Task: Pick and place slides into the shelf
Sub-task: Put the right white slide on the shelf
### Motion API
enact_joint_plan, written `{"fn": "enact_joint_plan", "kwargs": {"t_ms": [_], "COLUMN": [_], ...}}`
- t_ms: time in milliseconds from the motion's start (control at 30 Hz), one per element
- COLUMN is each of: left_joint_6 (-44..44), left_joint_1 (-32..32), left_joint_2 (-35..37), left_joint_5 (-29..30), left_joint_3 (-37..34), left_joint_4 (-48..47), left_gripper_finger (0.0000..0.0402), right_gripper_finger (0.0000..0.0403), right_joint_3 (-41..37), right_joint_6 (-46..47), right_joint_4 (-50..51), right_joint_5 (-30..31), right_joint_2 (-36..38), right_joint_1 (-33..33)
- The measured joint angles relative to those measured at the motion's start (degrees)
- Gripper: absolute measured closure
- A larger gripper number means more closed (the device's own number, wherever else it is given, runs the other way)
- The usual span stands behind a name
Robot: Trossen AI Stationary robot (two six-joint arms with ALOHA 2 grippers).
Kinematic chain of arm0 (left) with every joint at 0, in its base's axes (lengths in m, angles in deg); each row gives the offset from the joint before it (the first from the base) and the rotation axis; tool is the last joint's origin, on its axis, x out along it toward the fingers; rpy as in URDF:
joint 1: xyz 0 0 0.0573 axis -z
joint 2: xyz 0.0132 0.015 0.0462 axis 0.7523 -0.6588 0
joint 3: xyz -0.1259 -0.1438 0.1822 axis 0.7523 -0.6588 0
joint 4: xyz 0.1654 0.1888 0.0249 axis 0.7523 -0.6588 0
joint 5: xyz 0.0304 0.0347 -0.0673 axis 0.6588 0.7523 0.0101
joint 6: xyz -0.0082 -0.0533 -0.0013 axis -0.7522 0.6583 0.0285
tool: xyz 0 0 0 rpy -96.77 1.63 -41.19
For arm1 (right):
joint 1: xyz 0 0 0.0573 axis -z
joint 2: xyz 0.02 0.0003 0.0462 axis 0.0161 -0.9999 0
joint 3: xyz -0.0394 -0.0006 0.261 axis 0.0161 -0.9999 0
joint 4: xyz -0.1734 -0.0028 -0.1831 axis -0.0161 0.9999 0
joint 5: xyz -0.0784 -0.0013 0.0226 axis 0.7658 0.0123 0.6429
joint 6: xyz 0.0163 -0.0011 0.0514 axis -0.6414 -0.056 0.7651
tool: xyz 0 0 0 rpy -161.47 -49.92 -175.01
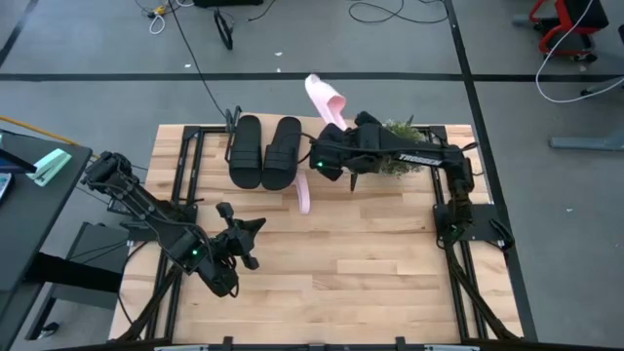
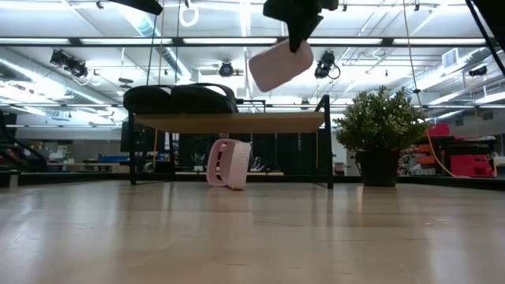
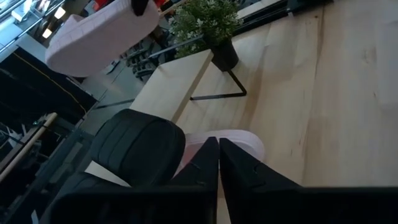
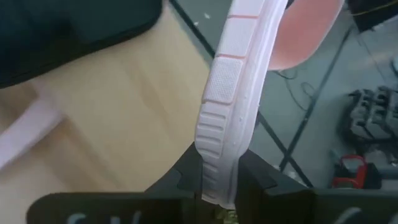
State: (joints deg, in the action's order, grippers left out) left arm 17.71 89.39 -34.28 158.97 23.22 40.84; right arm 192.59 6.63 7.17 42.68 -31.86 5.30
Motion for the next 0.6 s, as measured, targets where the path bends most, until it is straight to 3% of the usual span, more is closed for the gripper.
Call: {"fn": "enact_joint_plan", "kwargs": {"t_ms": [233,600], "left_joint_6": [-0.4,-1.8], "left_joint_1": [0.0,0.0], "left_joint_2": [0.0,0.0], "left_joint_5": [-0.1,0.0], "left_joint_3": [0.0,0.0], "left_joint_4": [0.0,0.0], "left_gripper_finger": [0.0384,0.0381], "right_gripper_finger": [0.0343,0.0344], "right_joint_3": [0.1,0.2], "right_joint_6": [-0.8,0.6], "right_joint_4": [0.0,0.0], "right_joint_5": [0.2,-0.5], "right_joint_2": [-2.3,-5.1], "right_joint_1": [1.7,-1.7]}}
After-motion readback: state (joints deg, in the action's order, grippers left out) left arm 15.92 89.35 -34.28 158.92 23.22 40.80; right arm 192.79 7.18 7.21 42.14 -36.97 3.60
